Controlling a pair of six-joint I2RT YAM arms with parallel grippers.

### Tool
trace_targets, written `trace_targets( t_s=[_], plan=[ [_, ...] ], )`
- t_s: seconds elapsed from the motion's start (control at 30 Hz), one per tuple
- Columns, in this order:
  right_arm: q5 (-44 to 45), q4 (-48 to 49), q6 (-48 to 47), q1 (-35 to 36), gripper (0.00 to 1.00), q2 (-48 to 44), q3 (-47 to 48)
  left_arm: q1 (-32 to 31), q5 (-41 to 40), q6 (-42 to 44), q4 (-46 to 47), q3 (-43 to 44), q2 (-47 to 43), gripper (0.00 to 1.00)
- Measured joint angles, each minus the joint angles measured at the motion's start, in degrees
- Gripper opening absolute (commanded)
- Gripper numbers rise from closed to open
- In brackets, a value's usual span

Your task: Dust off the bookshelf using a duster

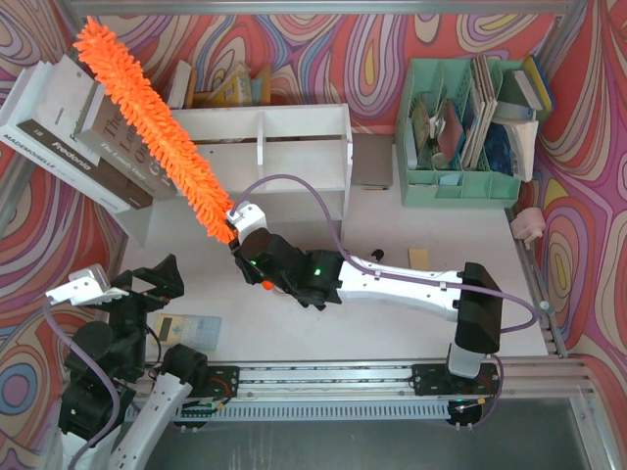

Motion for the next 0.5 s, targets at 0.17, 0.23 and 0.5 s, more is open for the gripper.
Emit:
trace_targets(
  t_s=[0.17,0.23,0.5],
  plan=[
    [-0.59,-0.17,2.21,-0.02,0.0,0.24,0.0,0.0,0.02,0.0,0.0,0.0,0.0,0.98],
    [-1.4,-0.13,3.21,0.04,0.0,0.72,-0.09,0.0,0.02,0.0,0.0,0.0,0.0,0.98],
    [-2.89,0.15,5.84,1.86,0.0,1.51,-3.74,0.0,0.04,0.02,0.0,0.0,0.04,0.98]
  ],
)
